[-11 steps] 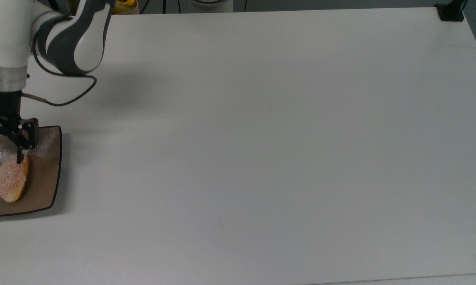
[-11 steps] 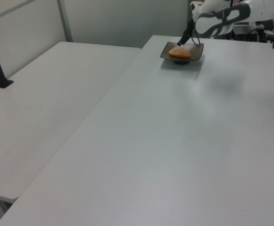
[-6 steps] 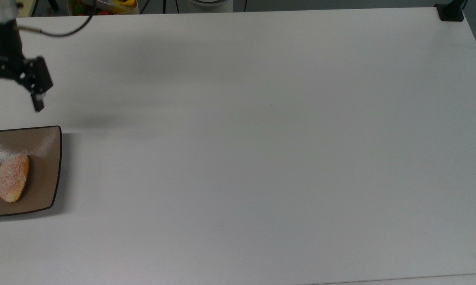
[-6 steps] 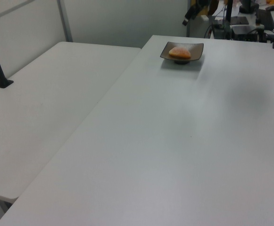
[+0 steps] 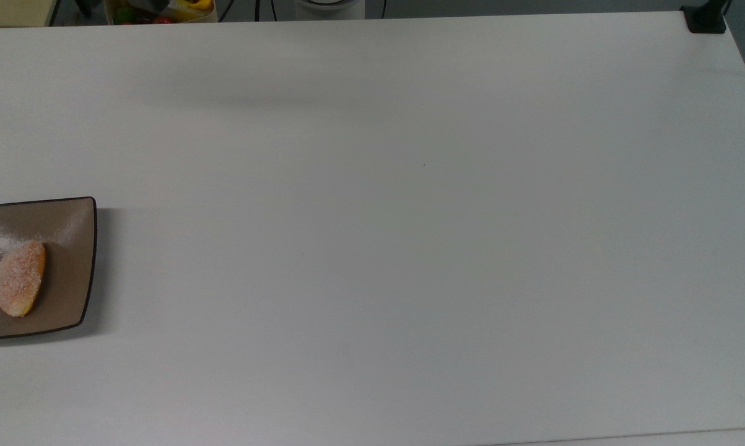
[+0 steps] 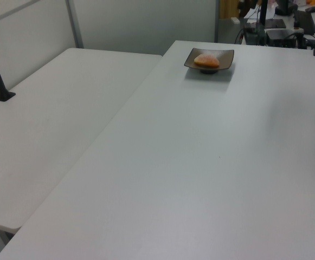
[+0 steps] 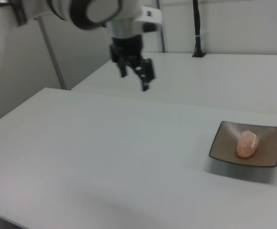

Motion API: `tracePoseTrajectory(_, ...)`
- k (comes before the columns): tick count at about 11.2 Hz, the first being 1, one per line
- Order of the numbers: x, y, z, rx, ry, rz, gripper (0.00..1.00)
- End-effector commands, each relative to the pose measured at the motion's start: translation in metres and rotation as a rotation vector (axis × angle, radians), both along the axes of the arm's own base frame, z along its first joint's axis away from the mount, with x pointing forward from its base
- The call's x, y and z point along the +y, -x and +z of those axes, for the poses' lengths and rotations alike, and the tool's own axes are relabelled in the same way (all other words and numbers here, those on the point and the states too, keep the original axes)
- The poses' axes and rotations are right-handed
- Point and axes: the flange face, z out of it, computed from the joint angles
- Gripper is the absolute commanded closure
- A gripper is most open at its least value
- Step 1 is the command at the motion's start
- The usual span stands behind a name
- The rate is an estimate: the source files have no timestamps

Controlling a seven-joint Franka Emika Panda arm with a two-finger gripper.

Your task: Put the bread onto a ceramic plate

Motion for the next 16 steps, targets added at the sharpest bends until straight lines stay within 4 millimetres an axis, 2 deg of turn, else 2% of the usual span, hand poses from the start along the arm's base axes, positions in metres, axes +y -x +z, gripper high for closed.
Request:
tracePoseTrajectory(1, 0.085, 0.032, 0.012, 0.152, 0.089, -0.023, 0.00)
tracePoseTrajectory(2, 0.106, 0.037, 0.013, 0.173, 0.103, -0.003, 0.00)
tracePoseTrajectory(4, 0.145, 0.048, 0.004, 0.187, 0.129, 0.081, 0.00)
tracePoseTrajectory(5, 0.165, 0.047, 0.000, 0.185, 0.141, 0.121, 0.00)
tracePoseTrajectory(7, 0.188, 0.035, -0.011, 0.109, 0.152, 0.181, 0.00)
tracePoseTrajectory(10, 0.190, 0.018, -0.038, 0.027, 0.184, 0.356, 0.00)
tracePoseTrajectory(13, 0.184, 0.015, -0.040, 0.011, 0.188, 0.394, 0.00)
tracePoseTrajectory(16, 0.187, 0.014, -0.041, 0.013, 0.186, 0.389, 0.00)
